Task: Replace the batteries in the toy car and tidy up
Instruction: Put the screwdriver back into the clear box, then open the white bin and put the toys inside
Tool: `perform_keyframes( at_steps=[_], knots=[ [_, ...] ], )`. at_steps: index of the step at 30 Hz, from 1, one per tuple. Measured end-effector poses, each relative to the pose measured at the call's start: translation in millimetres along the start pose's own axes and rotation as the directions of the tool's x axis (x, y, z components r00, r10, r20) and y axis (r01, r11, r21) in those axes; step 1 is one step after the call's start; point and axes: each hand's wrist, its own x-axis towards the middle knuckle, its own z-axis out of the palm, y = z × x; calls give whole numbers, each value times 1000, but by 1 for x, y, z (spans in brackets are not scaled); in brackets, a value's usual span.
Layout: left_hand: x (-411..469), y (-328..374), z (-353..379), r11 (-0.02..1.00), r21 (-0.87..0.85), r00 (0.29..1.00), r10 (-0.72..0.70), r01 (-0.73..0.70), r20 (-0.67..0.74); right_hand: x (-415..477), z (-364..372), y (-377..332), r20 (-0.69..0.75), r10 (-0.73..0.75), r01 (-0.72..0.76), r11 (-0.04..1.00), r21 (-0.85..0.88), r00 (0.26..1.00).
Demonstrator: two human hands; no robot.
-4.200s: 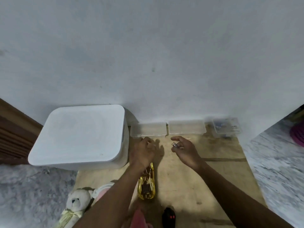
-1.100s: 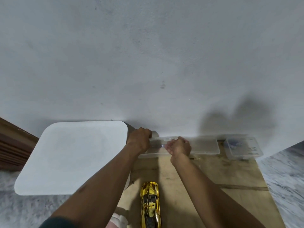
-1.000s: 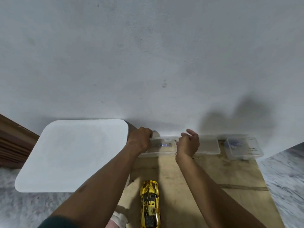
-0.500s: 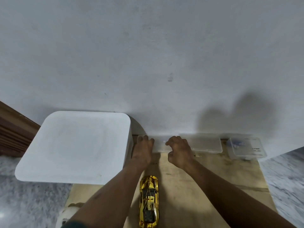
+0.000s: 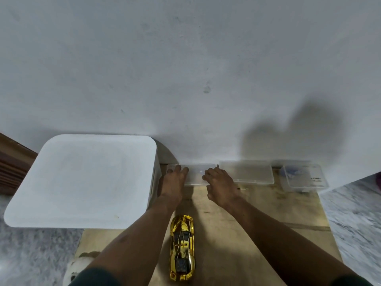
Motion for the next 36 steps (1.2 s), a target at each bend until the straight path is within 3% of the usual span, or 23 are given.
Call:
perform_keyframes(
  at_steps=[4,8,11,13,19,23,27,32,36],
  knots=[
    [-2,2,-2,999,-47,1000,-9,9,-4,-2,0,-2,-5,35,-35,997,69,999],
    [-11,8,-12,954,-285,996,-76,87,49,-19,-12,-4,-91,97,-71,964,256,991],
    [-22,16,-21,814,-559,986,-101,159,133,-40,-18,-6,-281,126,-33,949,315,952],
    [-32,19,-29,705,-695,989,-95,146,111,-55,-22,-9,-371,199,-48,924,380,907],
    [-84,-4,-66,430,-902,994,-79,-37,-79,-90,-38,-37,-321,480,-201,757,621,817],
    [-124,-60,-91,357,-930,966,-202,-83,-163,-96,-44,-71,-206,452,-211,711,671,868],
    [-150,-128,-107,366,-928,923,-327,-74,-203,-80,-57,-114,-160,380,-155,675,721,911],
    [-167,-209,-104,482,-876,863,-450,19,-230,-47,-80,-164,-159,345,-127,675,727,925],
    [-167,-263,-84,586,-796,832,-510,151,-217,-18,-88,-184,-108,402,-205,658,725,909]
  ],
)
